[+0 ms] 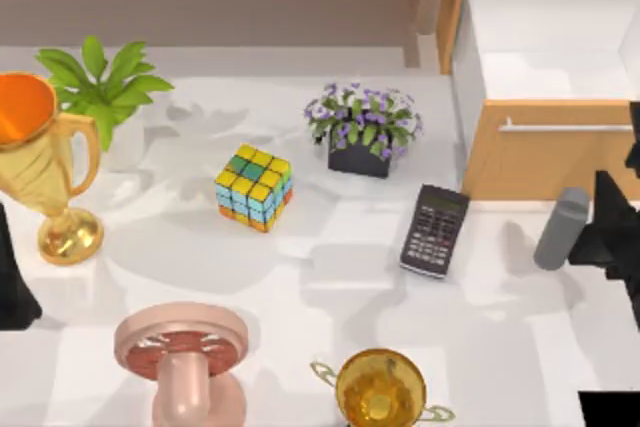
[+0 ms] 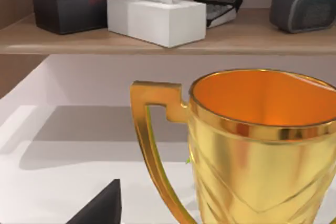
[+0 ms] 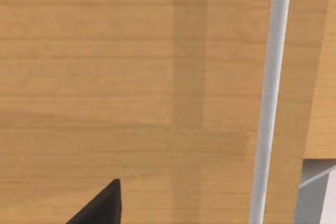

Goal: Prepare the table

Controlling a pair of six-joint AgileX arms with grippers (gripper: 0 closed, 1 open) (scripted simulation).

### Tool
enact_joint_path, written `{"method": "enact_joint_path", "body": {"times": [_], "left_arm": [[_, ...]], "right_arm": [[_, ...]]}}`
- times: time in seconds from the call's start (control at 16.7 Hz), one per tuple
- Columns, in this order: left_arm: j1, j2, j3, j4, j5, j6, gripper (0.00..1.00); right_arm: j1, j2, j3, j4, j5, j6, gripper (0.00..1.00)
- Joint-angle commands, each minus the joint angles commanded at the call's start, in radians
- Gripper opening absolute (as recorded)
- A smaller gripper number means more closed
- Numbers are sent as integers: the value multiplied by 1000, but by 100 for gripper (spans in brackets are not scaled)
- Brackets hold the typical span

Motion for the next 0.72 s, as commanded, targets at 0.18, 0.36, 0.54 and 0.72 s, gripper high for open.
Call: {"method": "enact_joint_path", "body": {"times": [0.18,0.36,0.54,0.72], "left_arm": [[0,0,0,0,0,0,100],[0,0,0,0,0,0,100],[0,0,0,0,0,0,100],[0,0,0,0,0,0,100]], "right_arm": [[5,4,2,-3,-1,1,100],[-12,7,34,-27,-12,0,100],[-35,15,86,-70,-35,0,100],[-38,16,94,-77,-38,0,100]]}}
